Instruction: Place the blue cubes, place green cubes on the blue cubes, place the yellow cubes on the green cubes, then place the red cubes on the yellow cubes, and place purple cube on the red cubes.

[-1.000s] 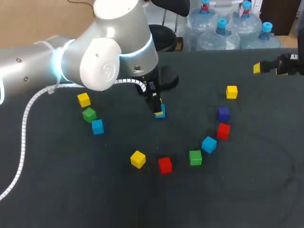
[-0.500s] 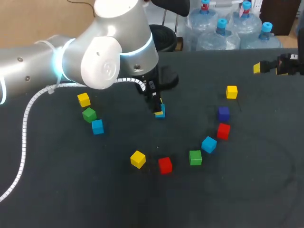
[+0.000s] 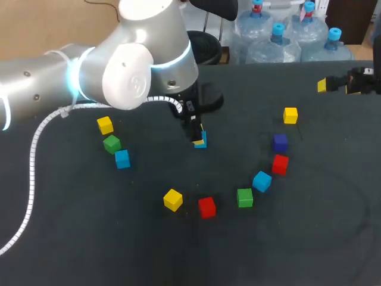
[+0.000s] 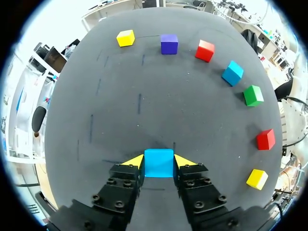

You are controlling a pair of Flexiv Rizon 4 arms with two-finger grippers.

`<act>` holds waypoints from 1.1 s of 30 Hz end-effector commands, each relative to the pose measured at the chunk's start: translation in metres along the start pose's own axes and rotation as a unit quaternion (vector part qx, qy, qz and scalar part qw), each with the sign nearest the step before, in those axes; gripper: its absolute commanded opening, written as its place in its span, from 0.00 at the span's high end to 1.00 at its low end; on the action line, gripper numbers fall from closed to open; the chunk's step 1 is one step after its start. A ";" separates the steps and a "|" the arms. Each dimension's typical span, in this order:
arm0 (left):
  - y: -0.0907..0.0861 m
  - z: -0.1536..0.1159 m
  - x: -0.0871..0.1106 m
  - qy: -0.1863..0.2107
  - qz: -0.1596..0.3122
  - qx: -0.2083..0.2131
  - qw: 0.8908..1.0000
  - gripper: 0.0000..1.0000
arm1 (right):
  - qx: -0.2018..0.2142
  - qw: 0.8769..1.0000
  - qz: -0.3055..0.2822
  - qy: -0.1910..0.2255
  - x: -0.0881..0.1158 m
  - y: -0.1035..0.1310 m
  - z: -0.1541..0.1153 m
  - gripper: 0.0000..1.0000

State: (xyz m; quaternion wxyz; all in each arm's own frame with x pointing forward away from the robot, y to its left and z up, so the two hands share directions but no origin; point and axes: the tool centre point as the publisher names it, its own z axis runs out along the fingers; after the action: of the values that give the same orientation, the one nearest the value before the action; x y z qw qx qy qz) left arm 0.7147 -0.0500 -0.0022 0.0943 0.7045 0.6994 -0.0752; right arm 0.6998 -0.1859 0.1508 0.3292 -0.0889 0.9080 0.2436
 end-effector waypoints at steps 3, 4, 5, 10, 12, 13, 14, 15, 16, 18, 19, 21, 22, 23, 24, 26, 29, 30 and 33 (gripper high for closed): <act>0.005 0.001 -0.002 0.002 0.002 0.005 1.000 0.63 | 0.001 1.000 0.000 0.000 0.000 0.000 0.000 0.00; 0.005 0.001 -0.002 0.003 0.002 0.005 1.000 0.62 | 0.001 1.000 0.000 0.000 0.000 0.000 0.000 0.00; 0.005 0.001 -0.002 0.003 0.001 0.005 1.000 0.60 | 0.001 1.000 0.000 0.000 0.000 0.000 0.000 0.00; 0.004 0.000 -0.002 0.003 0.001 0.007 1.000 0.43 | 0.001 1.000 0.000 0.000 0.000 0.000 0.000 0.00; 0.004 0.000 -0.001 0.003 0.000 0.008 1.000 0.36 | 0.001 1.000 0.000 0.000 0.000 0.000 0.000 0.00; 0.003 0.000 -0.001 0.003 0.000 0.008 1.000 0.32 | 0.001 1.000 0.000 0.000 0.000 0.000 0.000 0.00; 0.003 0.000 -0.001 0.002 0.000 0.008 1.000 0.28 | 0.001 1.000 0.000 0.000 0.000 0.000 0.000 0.00; 0.002 -0.001 -0.001 0.002 0.000 0.008 1.000 0.24 | 0.001 1.000 0.000 0.000 0.000 0.000 0.000 0.00; 0.002 -0.001 -0.001 0.002 0.000 0.008 1.000 0.18 | 0.001 1.000 0.000 0.000 0.000 0.000 0.000 0.00; 0.002 -0.004 -0.001 0.003 0.001 0.007 1.000 0.03 | 0.001 1.000 0.000 0.000 0.000 0.000 0.000 0.00; 0.002 -0.007 -0.001 0.003 0.001 0.006 1.000 0.00 | 0.001 1.000 0.000 0.000 0.000 0.000 0.000 0.00; 0.001 -0.013 -0.003 0.007 0.006 0.005 1.000 0.00 | 0.001 1.000 0.000 0.000 0.000 0.000 0.000 0.00; 0.000 -0.017 -0.004 0.008 0.008 0.002 1.000 0.00 | 0.001 1.000 0.000 0.000 0.000 0.000 0.000 0.00; 0.000 -0.021 -0.005 0.008 0.010 0.000 1.000 0.00 | 0.001 1.000 0.000 0.000 0.000 0.000 0.000 0.00; -0.001 -0.026 -0.005 0.010 0.013 -0.002 1.000 0.00 | 0.001 1.000 0.000 0.000 0.000 0.000 0.000 0.00; -0.002 -0.035 -0.007 0.012 0.020 -0.006 1.000 0.00 | 0.001 1.000 0.000 0.000 0.000 0.000 0.000 0.00; -0.005 -0.048 -0.009 0.016 0.037 -0.013 0.999 0.00 | 0.001 1.000 0.000 0.000 0.000 0.000 0.000 0.00; -0.007 -0.051 -0.008 0.022 0.043 -0.014 0.999 0.00 | 0.001 1.000 0.000 0.000 0.000 0.000 0.000 0.00; -0.012 -0.062 -0.004 0.029 0.051 -0.017 0.998 0.00 | 0.001 1.000 0.000 0.000 0.000 0.000 0.000 0.00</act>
State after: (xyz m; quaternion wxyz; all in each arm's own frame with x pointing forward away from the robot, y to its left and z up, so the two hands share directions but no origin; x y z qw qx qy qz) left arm 0.7107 -0.0459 0.0470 0.0869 0.7392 0.6664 -0.0435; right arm 0.6998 -0.1859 0.1508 0.3292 -0.0889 0.9080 0.2436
